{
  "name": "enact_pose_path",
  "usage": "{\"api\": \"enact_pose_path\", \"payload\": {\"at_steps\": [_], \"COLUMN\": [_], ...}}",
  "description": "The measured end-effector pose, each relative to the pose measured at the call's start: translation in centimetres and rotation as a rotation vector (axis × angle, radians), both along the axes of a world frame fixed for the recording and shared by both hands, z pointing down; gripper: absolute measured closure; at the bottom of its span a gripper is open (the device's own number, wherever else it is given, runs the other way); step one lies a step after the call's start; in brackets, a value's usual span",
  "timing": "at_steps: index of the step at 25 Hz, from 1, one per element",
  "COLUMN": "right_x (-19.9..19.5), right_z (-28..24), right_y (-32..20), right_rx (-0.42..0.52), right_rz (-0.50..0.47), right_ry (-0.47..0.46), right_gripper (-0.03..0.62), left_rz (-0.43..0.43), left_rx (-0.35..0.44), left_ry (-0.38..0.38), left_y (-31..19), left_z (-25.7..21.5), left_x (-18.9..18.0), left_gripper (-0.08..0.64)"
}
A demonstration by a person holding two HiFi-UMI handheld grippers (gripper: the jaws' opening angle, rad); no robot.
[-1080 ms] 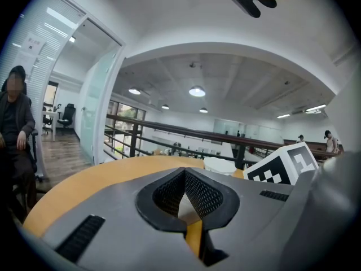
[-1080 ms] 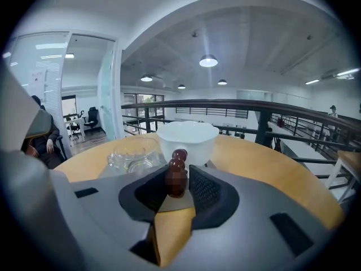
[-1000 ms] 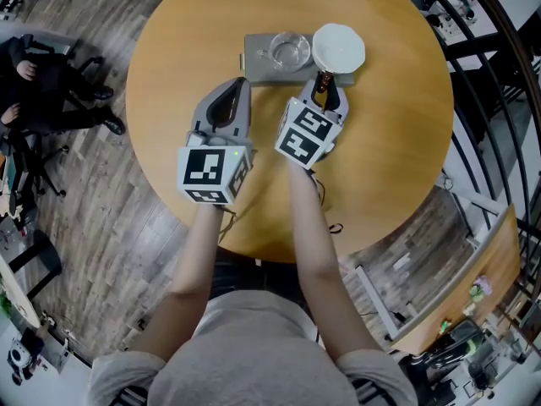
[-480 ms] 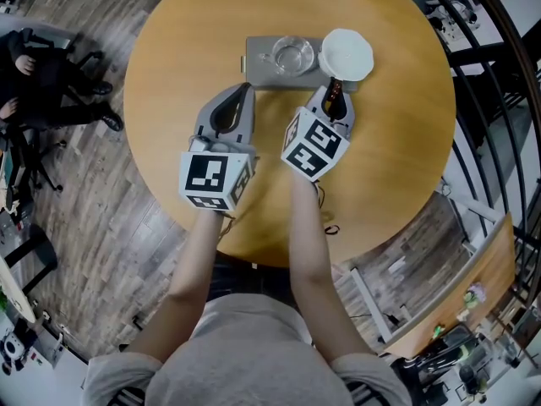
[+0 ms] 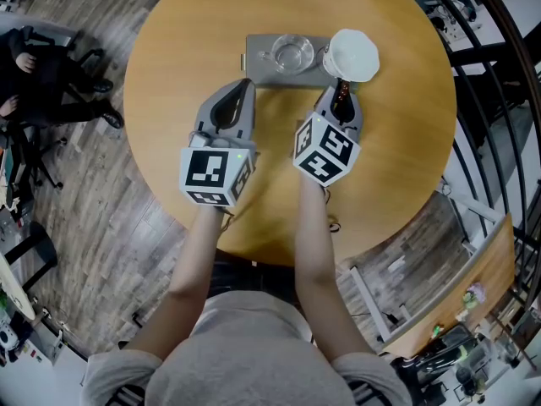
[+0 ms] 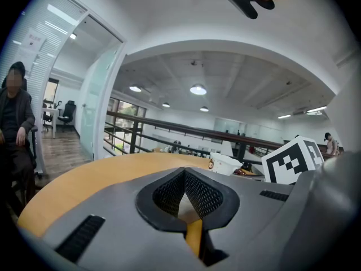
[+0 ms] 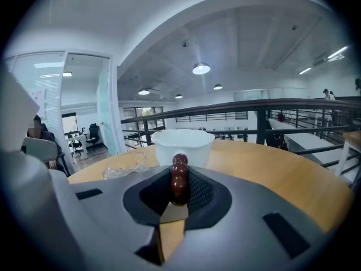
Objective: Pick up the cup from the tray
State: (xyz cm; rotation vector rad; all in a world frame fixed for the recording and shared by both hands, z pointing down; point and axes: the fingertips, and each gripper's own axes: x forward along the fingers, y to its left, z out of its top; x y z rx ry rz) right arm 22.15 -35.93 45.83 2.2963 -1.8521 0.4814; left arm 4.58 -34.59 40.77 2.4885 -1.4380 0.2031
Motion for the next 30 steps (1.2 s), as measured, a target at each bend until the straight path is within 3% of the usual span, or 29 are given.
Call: {"api": "enact_pose_path", "payload": {"at_steps": [13,30], "right_x": [3.1,4.6], "right_z": [-3.6,3.7], "right_y": [5.4,12.0], "right_rx": [0.035,-0.095], "right_rz": [-0.008,0.056], "right_ry": [0.044,-0.055], "right_gripper": [0.560,0.560], "left_rz": [0.031,0.020], "left_rx": [0.057,0.075], "left_ry": [0.015,0.022], "left_y": [0.6,4.0], "left_z": [-2.3,-1.9], "left_x": [1.1,1.6], "left_gripper": [0.554,0.554]}}
